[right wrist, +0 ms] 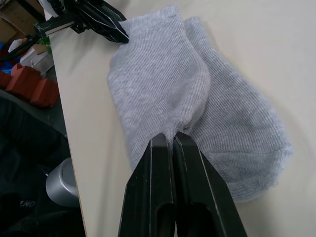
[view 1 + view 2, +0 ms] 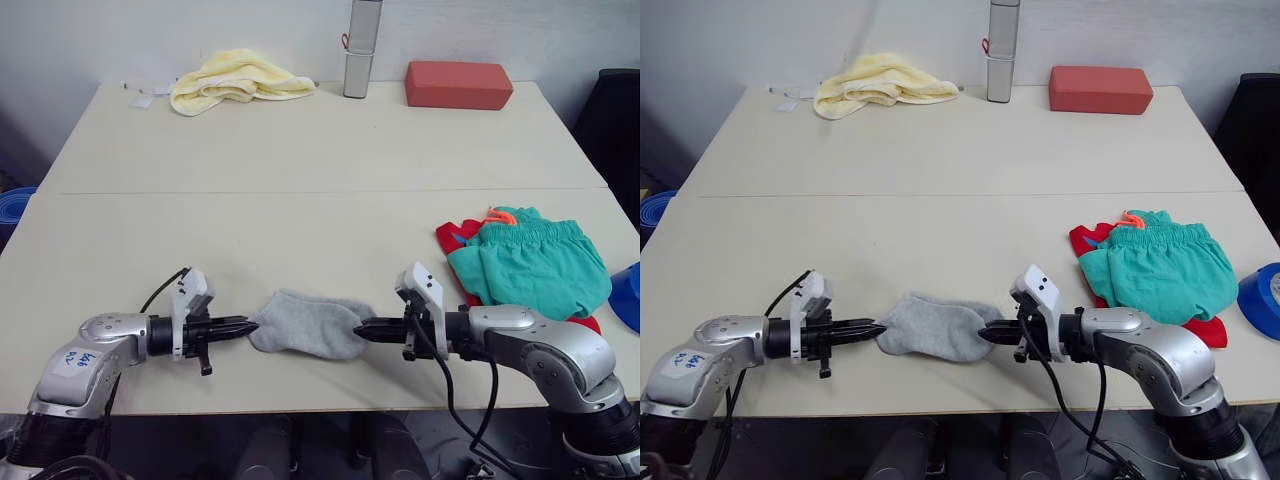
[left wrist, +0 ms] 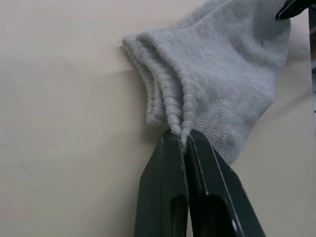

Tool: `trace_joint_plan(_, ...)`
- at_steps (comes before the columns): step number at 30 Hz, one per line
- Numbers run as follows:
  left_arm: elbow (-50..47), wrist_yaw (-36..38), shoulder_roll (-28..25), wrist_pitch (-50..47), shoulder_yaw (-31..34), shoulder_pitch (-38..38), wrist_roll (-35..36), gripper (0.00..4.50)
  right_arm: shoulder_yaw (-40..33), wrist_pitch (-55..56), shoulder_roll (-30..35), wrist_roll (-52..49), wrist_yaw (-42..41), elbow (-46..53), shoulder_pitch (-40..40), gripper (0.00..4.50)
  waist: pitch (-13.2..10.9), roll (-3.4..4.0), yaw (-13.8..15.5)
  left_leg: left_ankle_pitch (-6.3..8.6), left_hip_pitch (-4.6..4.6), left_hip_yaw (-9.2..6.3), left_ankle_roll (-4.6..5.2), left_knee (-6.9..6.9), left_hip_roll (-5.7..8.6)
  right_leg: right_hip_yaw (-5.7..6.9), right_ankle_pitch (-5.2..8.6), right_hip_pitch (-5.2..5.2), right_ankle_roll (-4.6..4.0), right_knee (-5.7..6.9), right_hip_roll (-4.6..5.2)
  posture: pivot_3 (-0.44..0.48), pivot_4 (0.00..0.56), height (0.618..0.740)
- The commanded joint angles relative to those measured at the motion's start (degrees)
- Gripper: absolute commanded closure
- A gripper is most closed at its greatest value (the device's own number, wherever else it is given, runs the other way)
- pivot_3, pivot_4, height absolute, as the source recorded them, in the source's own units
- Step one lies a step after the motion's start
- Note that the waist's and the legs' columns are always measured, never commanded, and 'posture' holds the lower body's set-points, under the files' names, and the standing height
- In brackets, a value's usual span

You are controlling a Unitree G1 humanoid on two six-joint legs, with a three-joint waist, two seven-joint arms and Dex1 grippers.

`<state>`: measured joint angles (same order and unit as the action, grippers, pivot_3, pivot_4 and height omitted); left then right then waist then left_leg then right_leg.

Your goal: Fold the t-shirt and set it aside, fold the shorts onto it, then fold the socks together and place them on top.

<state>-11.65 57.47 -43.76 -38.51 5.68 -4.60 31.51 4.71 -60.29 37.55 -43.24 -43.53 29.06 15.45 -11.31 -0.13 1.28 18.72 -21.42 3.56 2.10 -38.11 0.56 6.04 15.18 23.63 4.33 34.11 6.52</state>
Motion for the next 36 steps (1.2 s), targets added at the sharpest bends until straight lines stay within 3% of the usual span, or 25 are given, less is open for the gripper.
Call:
trace_joint_plan(1, -4.1, 1.9, -1.9, -1.3, 4.0, 1.0, 4.0, 4.5, -2.8, 0.8, 1.0, -2.7, -1.9, 1.4, 0.5, 4.46, 0.0, 0.0, 0.0, 0.0, 0.0, 0.0, 0.0, 0.0, 0.0, 0.0, 0.0, 0.0, 0.0, 0.0, 0.0, 0.0, 0.15, 0.74)
trace_joint_plan(6, -6.4, -0.8, -1.5, -6.5, 5.7, -0.7, 8.2, 4.5, -4.8, 0.6, 0.9, -3.9, -1.5, 0.1, 1.4, 4.46, 0.0, 0.01, 0.0, 0.0, 0.0, -0.01, 0.0, -0.01, 0.0, -0.01, 0.0, -0.01, 0.0, 0.0, 0.0, 0.0, 0.15, 0.74)
trace_joint_plan(19, -5.1, -3.9, -3.5, -9.8, 3.9, 0.9, 5.9, 4.5, -3.0, 1.2, 1.5, -2.2, -2.2, -2.9, 3.9, 4.46, 0.0, 0.0, -0.2, -0.01, 0.0, 0.01, -0.01, 0.0, 0.0, -0.01, 0.0, 0.01, 0.0, 0.02, -0.03, 0.0, 0.15, 0.74)
trace_joint_plan(22, -4.6, -4.2, -3.7, -5.4, 3.5, 2.2, 2.7, 3.83, -2.1, 1.7, 1.2, -1.8, -2.5, -3.0, 3.8, 4.5, 0.0, 0.0, -0.1, 0.0, -0.01, 0.01, -0.01, 0.0, 0.0, -0.02, 0.0, 0.01, 0.0, 0.01, -0.03, 0.0, 0.15, 0.74)
trace_joint_plan(27, -5.6, -1.4, -3.3, 0.2, 4.6, 3.1, 2.3, 2.27, -1.4, 2.3, 0.9, -1.3, -2.6, -2.9, 3.4, 4.5, 0.0, 0.0, -0.1, 0.0, -0.01, 0.01, -0.02, 0.0, 0.0, -0.03, 0.0, 0.02, 0.0, -0.01, -0.03, 0.0, 0.15, 0.74)
trace_joint_plan(36, -6.4, -0.6, -4.7, 0.2, 3.2, 3.5, 2.4, 2.27, -0.8, 2.9, 0.7, -1.4, -2.2, -2.3, 2.5, 4.5, 0.0, 0.01, -0.1, 0.01, -0.01, 0.0, -0.02, 0.01, 0.0, -0.03, 0.01, 0.02, -0.01, -0.01, -0.02, 0.0, 0.15, 0.74)
